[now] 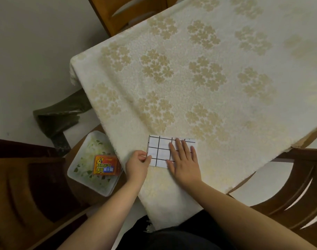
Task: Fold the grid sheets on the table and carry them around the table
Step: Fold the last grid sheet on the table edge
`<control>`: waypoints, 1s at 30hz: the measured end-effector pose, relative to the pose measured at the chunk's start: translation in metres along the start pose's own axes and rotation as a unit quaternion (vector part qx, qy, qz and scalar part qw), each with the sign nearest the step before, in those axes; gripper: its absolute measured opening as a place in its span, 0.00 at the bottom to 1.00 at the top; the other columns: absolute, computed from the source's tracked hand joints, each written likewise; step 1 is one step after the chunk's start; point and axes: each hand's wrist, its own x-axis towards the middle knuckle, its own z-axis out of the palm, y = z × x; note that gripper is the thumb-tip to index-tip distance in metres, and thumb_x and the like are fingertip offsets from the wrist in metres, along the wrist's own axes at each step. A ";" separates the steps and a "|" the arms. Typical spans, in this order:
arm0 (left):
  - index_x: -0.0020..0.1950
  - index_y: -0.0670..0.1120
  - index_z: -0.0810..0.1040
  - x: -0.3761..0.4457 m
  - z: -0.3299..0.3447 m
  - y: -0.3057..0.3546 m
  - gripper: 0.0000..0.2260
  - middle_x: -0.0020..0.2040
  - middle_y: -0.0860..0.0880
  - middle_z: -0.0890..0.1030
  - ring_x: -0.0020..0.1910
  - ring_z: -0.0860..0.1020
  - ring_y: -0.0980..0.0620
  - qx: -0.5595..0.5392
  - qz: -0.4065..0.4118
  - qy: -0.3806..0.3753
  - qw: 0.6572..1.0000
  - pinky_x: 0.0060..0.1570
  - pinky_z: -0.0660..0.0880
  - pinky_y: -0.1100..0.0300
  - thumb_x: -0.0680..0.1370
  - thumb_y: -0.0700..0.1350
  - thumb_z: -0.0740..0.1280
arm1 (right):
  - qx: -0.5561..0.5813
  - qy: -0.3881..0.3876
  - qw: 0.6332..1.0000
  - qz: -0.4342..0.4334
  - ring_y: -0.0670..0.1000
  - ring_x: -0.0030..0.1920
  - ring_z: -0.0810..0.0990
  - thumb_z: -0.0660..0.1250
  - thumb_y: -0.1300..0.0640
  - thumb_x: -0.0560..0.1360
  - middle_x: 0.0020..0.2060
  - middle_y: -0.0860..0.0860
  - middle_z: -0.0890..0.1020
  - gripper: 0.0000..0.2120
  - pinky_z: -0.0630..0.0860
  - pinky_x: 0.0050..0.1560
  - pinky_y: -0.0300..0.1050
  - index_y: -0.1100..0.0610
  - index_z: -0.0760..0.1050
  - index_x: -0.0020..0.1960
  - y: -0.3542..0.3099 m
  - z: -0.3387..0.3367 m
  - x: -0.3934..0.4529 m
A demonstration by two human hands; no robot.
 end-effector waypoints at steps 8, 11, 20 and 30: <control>0.72 0.46 0.69 -0.005 0.014 -0.012 0.22 0.71 0.45 0.71 0.71 0.68 0.45 0.339 0.409 0.025 0.847 0.67 0.66 0.50 0.80 0.52 0.57 | 0.016 0.011 1.000 -0.011 0.54 0.79 0.50 0.54 0.42 0.81 0.79 0.53 0.54 0.29 0.48 0.76 0.57 0.52 0.56 0.79 0.002 0.003 0.001; 0.78 0.45 0.59 0.004 0.019 -0.018 0.26 0.79 0.46 0.56 0.78 0.55 0.48 0.420 0.436 -0.046 0.795 0.73 0.57 0.49 0.83 0.56 0.50 | 0.012 0.001 1.000 -0.016 0.54 0.79 0.49 0.53 0.41 0.81 0.79 0.52 0.53 0.30 0.48 0.77 0.57 0.51 0.54 0.79 0.003 0.002 0.003; 0.80 0.53 0.49 0.007 0.017 -0.019 0.28 0.80 0.42 0.46 0.79 0.44 0.44 0.461 0.361 -0.082 0.807 0.75 0.50 0.45 0.81 0.61 0.48 | 0.011 -0.017 1.000 -0.014 0.51 0.79 0.47 0.49 0.40 0.82 0.79 0.51 0.52 0.28 0.47 0.77 0.55 0.49 0.52 0.80 0.010 -0.005 0.002; 0.77 0.55 0.33 0.009 0.009 -0.012 0.29 0.77 0.51 0.31 0.76 0.31 0.54 0.460 0.296 -0.100 0.831 0.74 0.34 0.48 0.81 0.63 0.40 | 0.007 -0.032 0.999 0.043 0.49 0.79 0.45 0.47 0.39 0.81 0.79 0.49 0.49 0.31 0.44 0.77 0.52 0.52 0.48 0.80 0.036 -0.025 -0.011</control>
